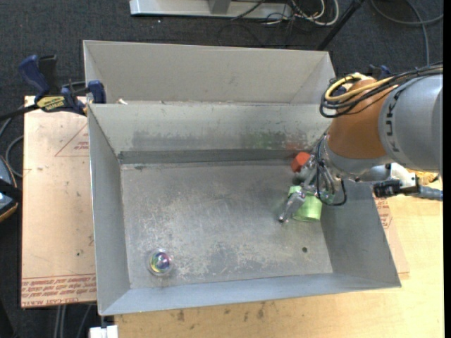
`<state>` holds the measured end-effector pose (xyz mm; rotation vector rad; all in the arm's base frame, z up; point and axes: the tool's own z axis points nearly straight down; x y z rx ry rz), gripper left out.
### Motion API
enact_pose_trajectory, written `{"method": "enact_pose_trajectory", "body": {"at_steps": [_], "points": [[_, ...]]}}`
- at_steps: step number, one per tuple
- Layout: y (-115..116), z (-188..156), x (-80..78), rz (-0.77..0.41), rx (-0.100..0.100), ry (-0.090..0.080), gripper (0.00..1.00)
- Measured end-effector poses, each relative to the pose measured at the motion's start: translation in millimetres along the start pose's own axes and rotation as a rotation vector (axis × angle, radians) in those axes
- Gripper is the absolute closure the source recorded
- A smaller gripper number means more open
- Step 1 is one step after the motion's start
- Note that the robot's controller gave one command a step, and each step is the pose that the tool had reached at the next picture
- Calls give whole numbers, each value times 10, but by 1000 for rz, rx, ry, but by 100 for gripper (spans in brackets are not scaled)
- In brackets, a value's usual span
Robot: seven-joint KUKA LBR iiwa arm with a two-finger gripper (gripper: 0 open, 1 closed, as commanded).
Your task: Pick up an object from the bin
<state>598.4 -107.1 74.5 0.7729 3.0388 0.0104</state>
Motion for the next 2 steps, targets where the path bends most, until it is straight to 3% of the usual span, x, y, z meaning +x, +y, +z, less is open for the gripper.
{"method": "enact_pose_trajectory", "body": {"at_steps": [1,2], "points": [[24,-27,-5,-6,1,-4,100],[-107,-1859,119,-98,4,-7,100]]}}
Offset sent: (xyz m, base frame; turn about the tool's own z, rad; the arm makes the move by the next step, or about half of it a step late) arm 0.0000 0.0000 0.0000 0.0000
